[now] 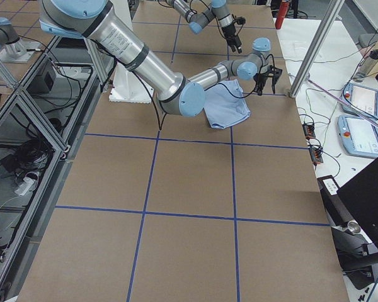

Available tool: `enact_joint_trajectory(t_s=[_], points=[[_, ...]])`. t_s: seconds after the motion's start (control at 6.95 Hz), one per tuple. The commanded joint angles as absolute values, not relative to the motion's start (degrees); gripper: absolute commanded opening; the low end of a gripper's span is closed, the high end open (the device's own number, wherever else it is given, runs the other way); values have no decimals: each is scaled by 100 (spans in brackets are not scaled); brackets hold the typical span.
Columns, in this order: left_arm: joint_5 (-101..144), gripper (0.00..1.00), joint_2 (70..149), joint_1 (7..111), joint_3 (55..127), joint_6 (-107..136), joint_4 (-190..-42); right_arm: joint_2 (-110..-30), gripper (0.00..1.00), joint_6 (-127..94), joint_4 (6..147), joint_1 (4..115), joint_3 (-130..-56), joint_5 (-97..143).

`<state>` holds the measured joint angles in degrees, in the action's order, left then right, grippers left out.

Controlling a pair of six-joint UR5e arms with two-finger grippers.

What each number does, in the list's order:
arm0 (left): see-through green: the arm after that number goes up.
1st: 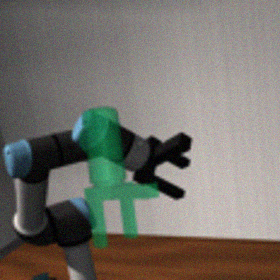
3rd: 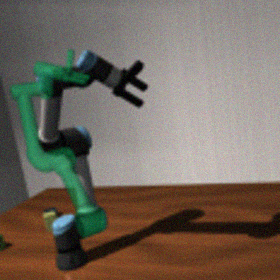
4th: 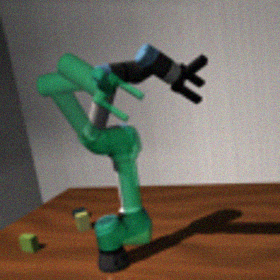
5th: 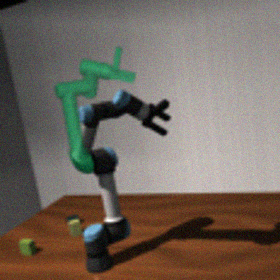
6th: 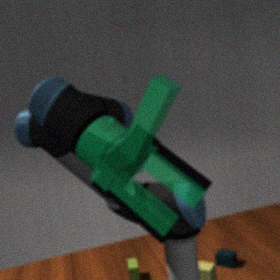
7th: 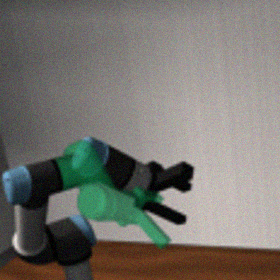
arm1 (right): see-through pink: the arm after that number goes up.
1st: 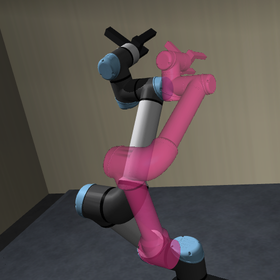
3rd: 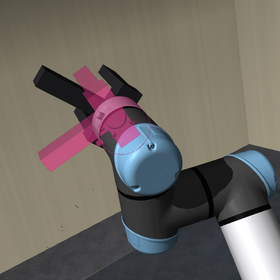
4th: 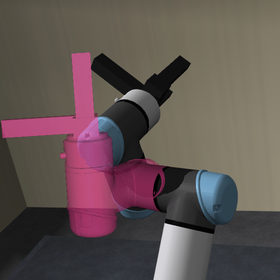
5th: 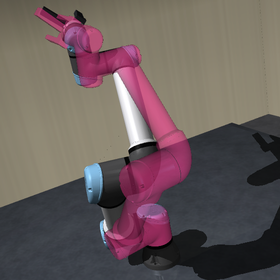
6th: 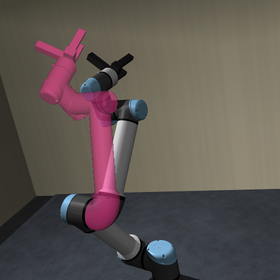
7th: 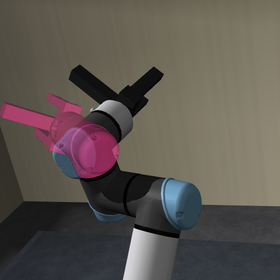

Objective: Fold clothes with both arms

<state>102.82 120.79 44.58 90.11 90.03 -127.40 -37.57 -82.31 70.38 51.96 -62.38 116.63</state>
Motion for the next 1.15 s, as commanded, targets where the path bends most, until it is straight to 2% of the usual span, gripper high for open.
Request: enact_joint_trajectory(t_s=[0.0, 0.14, 0.29, 0.43, 0.58, 0.72, 1.01], points=[[10800, 100, 11578, 4604, 9472, 7987, -12709, -5223, 9, -7168, 7233, 5902, -7633, 12486], [11115, 100, 11305, 4901, 9614, 7537, -12692, -5786, 20, -6345, 7233, 6298, -7916, 12550], [11544, 100, 10876, 5322, 9815, 6888, -12691, -6297, 41, -5267, 7251, 6702, -8110, 12594], [11923, 100, 10446, 5831, 9913, 5968, -12691, -6763, 67, -4464, 7251, 7124, -8225, 12717], [12327, 100, 10102, 6488, 9862, 4898, -12665, -7281, 100, -3708, 7251, 7572, -8435, 12744], [12627, 100, 9881, 7156, 9722, 3756, -12569, -7608, 100, -2830, 7268, 8037, -8490, 12814], [12945, 100, 9853, 8265, 9048, 1680, -12017, -7690, 100, -1117, 8317, 8742, -8517, 12981]])
